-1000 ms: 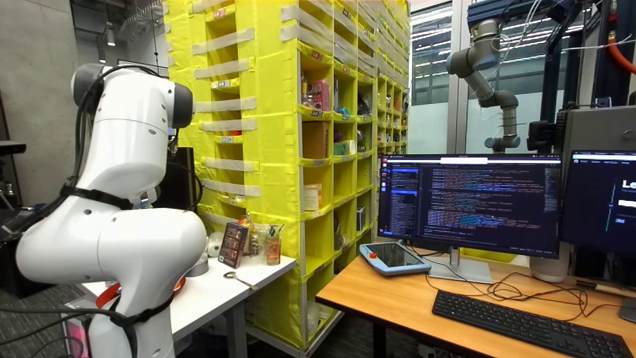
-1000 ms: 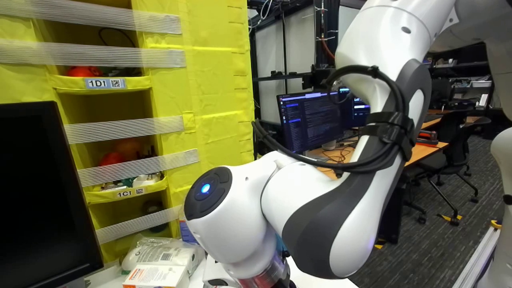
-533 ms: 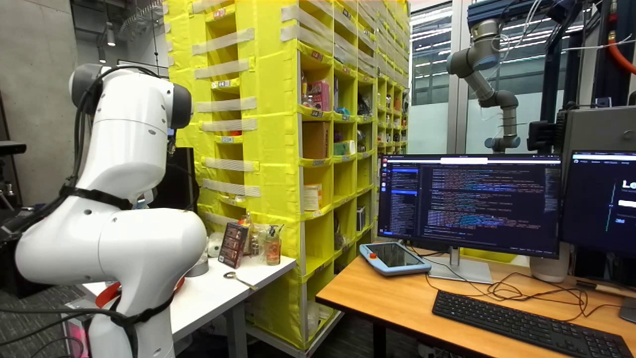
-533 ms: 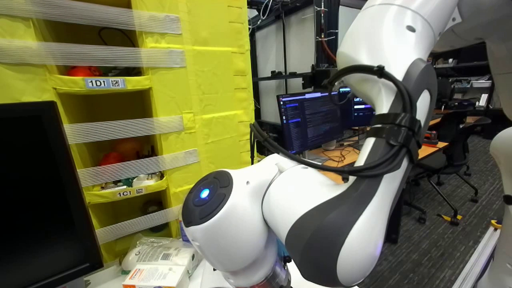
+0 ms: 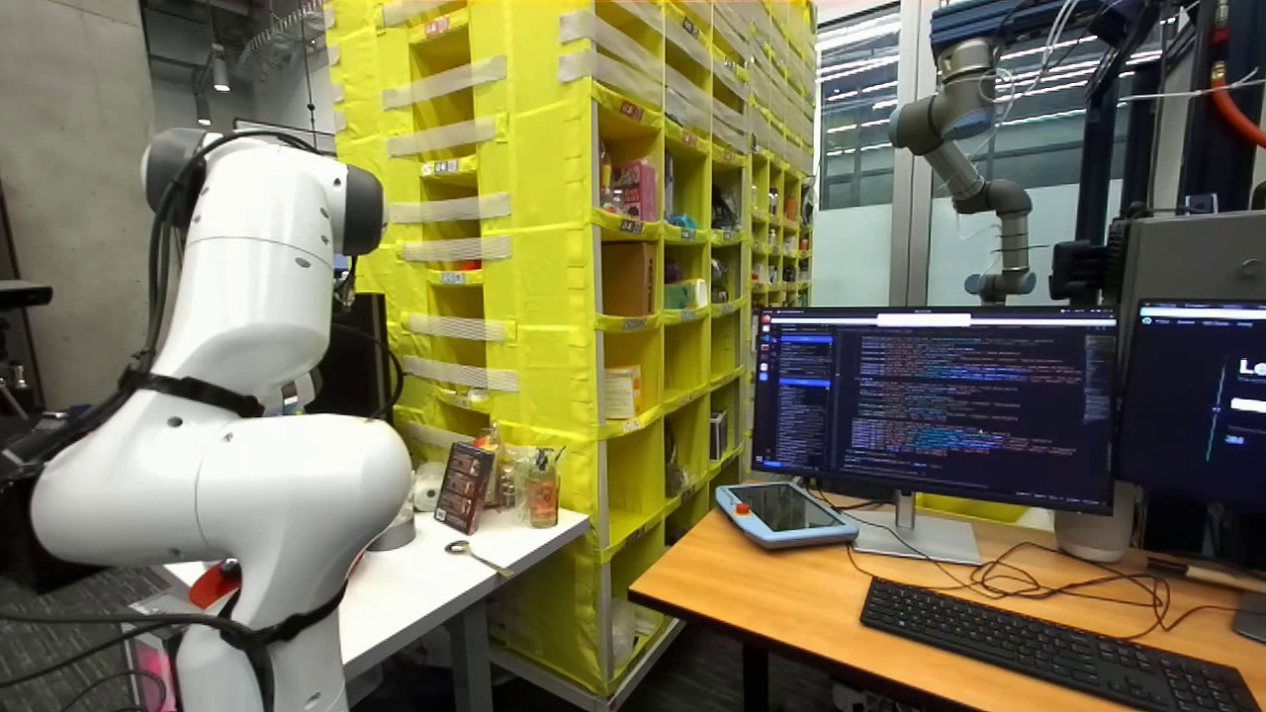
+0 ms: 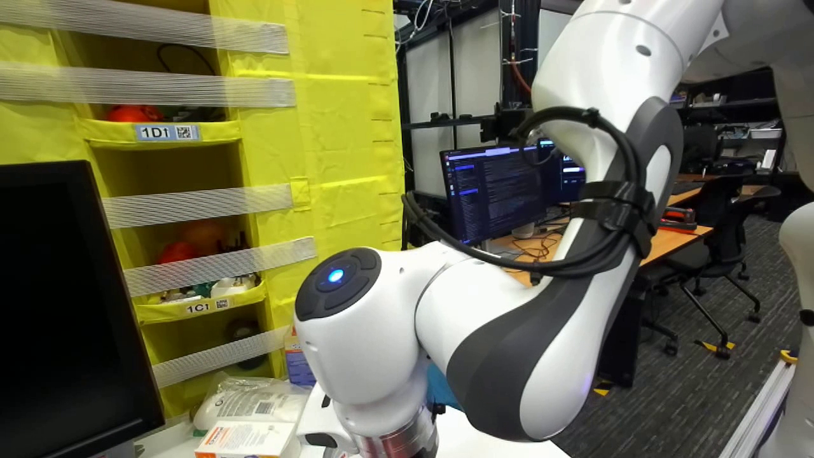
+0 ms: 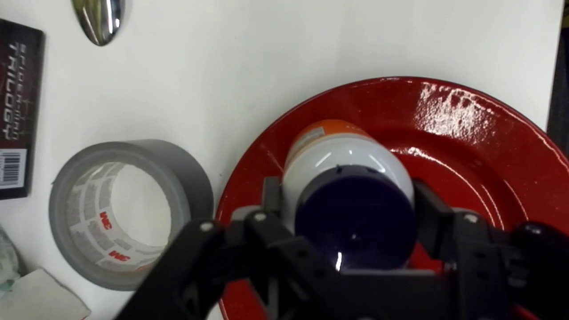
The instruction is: Pick up the white bottle with a black lid and move it a little to the left on the table
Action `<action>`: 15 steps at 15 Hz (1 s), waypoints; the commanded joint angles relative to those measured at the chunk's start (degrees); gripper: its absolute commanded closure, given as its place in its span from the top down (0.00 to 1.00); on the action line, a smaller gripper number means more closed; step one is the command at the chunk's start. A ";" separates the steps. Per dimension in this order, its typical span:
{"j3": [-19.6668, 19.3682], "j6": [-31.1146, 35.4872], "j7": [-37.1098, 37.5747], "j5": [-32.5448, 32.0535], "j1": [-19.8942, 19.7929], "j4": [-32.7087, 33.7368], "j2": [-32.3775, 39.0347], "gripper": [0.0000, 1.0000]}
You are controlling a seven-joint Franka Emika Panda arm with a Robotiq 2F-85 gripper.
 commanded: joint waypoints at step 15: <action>-2.95 2.53 6.46 2.04 -0.66 -2.82 -1.96 1.00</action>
